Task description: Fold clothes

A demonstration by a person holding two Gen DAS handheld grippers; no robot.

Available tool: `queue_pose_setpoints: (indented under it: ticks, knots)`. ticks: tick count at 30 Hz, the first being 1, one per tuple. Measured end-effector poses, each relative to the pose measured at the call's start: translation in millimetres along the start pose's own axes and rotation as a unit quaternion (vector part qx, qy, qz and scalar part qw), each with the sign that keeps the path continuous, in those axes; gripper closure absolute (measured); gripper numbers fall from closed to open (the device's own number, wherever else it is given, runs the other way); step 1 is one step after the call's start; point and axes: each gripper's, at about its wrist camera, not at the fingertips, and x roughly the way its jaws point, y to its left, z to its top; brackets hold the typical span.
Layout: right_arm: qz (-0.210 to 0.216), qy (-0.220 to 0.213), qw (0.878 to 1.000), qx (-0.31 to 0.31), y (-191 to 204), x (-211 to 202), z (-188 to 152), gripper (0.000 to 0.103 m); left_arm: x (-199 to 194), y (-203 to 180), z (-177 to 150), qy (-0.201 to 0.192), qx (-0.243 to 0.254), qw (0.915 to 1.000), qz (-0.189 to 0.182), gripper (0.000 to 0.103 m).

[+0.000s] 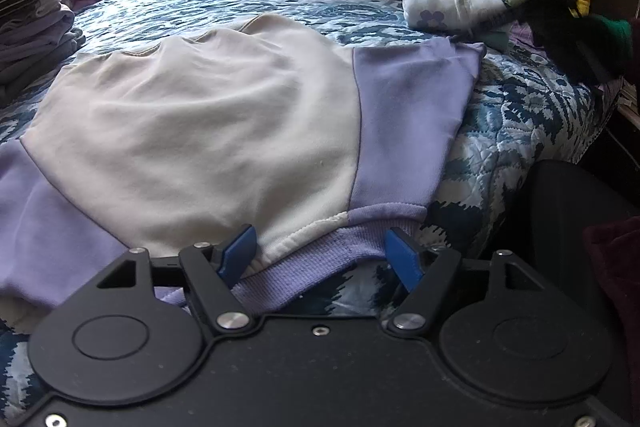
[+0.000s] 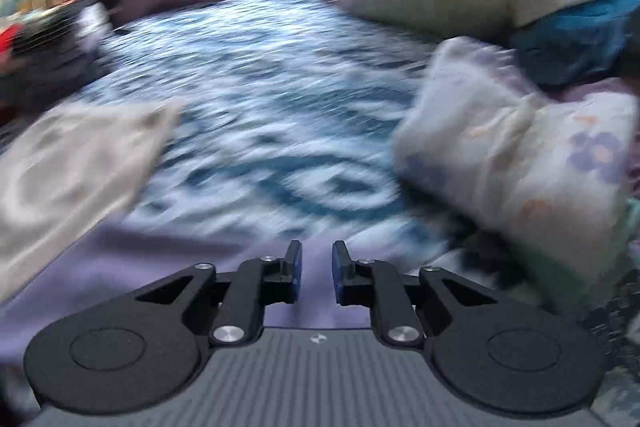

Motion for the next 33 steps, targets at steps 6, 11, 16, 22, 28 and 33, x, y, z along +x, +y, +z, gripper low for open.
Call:
queue_pose_setpoints:
  ticks: [6, 11, 16, 22, 28, 33]
  knots:
    - [-0.067, 0.042, 0.996, -0.027, -3, 2, -18, 0.088, -1, 0, 0, 0.001, -0.004, 1.0, 0.0, 0.031]
    - [-0.076, 0.02, 0.996, -0.034, 4, -7, -11, 0.077, -1, 0, 1, 0.003, -0.006, 1.0, 0.0, 0.031]
    - [-0.076, 0.006, 0.997, -0.003, 3, 3, -10, 0.078, -2, 0, -1, 0.004, -0.005, 1.0, 0.0, 0.031]
    - [-0.113, 0.05, 0.992, 0.006, -2, 30, -5, 0.077, -3, 0, 2, 0.008, -0.01, 0.9999, 0.0, 0.029]
    - [-0.013, -0.013, 0.986, 0.163, -18, -15, 13, 0.07, -31, 21, 12, -0.022, -0.057, 0.9979, 0.024, 0.029]
    - [0.137, -0.033, 0.959, 0.246, -23, -39, 8, 0.063, -69, 87, 20, -0.073, -0.147, 0.9795, 0.117, 0.032]
